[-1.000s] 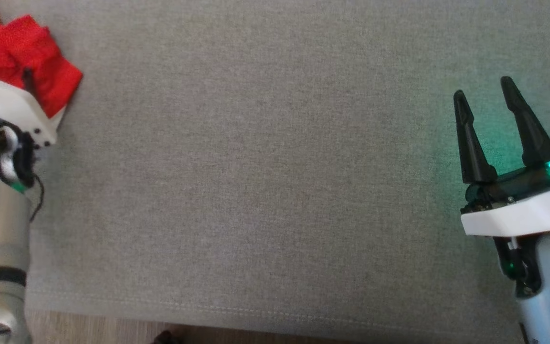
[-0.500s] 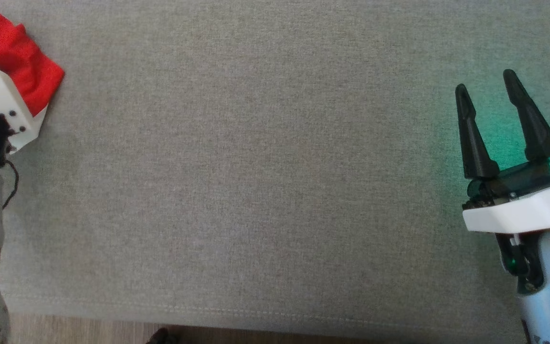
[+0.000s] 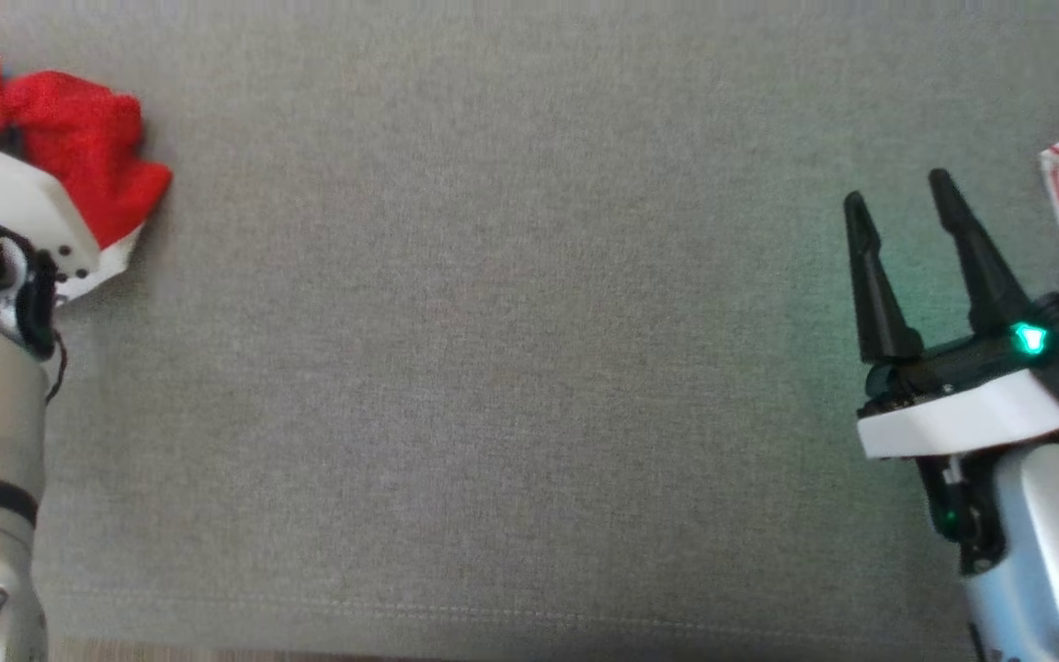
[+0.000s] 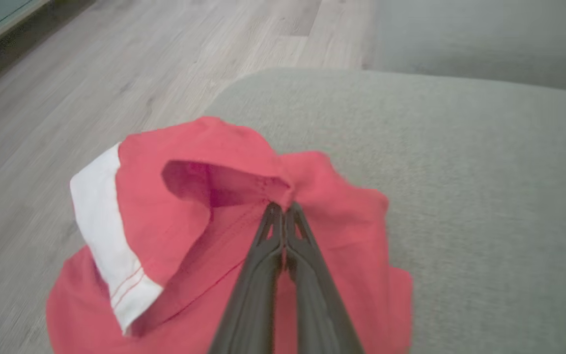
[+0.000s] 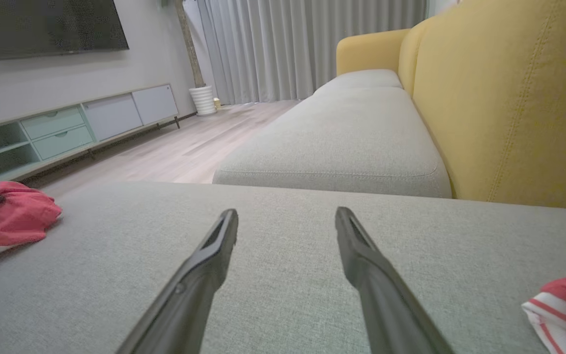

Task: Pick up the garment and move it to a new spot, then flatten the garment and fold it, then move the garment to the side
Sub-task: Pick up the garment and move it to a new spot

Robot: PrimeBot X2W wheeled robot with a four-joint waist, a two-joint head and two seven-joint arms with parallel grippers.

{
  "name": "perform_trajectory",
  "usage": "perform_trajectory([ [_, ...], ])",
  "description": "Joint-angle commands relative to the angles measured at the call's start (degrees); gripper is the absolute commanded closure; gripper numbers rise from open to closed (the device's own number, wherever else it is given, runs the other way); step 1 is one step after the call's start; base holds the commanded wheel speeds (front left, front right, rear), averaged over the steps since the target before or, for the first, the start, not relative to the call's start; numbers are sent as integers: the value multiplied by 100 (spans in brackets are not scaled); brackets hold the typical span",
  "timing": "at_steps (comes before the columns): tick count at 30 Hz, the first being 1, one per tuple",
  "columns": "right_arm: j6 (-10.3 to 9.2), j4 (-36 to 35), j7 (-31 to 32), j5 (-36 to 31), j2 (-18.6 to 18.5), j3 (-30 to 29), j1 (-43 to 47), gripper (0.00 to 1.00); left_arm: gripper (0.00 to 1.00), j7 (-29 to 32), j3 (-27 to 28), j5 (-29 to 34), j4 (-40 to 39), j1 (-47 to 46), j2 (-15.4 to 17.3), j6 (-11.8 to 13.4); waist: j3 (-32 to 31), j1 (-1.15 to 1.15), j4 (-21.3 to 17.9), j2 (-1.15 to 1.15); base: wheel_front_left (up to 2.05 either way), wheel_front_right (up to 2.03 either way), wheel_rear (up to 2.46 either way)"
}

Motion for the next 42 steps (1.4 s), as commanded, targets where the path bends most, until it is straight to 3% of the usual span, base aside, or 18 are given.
perform_trajectory([
  [1,19,-84,-95,50,71,127,54,0,100,-118,49,-27,-228,-33,251,-80,-344,0,-46,0,0,0,0],
  [13,19,405,-307,139,403,55,128,0,100,215,-543,90,-981,185,-366,-411,-1060,0,-129,0,0,0,0],
  [21,19,624,-433,176,463,-11,114,0,100,821,-1095,-145,-2086,836,-1399,-409,-1322,0,-288,0,0,0,0],
  [24,19,683,-469,183,466,-8,121,0,100,935,-1416,-344,-2330,1136,-1520,-193,-1415,0,-345,0,0,0,0],
  [26,19,725,-490,195,494,15,103,0,100,951,-1918,-827,-2632,1367,-1530,-44,-1455,0,-430,0,0,0,0],
  [34,19,817,-543,224,530,119,-4,0,100,580,-4108,-2465,-3767,1596,-1534,1396,-1457,0,-707,0,0,0,0],
  [40,19,883,-586,213,566,187,3,0,100,121,-5047,-3081,-3884,1201,-1535,2012,-1449,0,-792,0,0,0,0],
  [41,19,894,-592,216,571,187,3,0,72,42,-5145,-3155,-3849,1136,-1535,2083,-1446,0,-793,0,0,0,0],
  [42,19,903,-598,218,574,182,2,0,0,-24,-5229,-3226,-3793,1077,-1535,2140,-1441,0,-788,0,0,0,0],
])
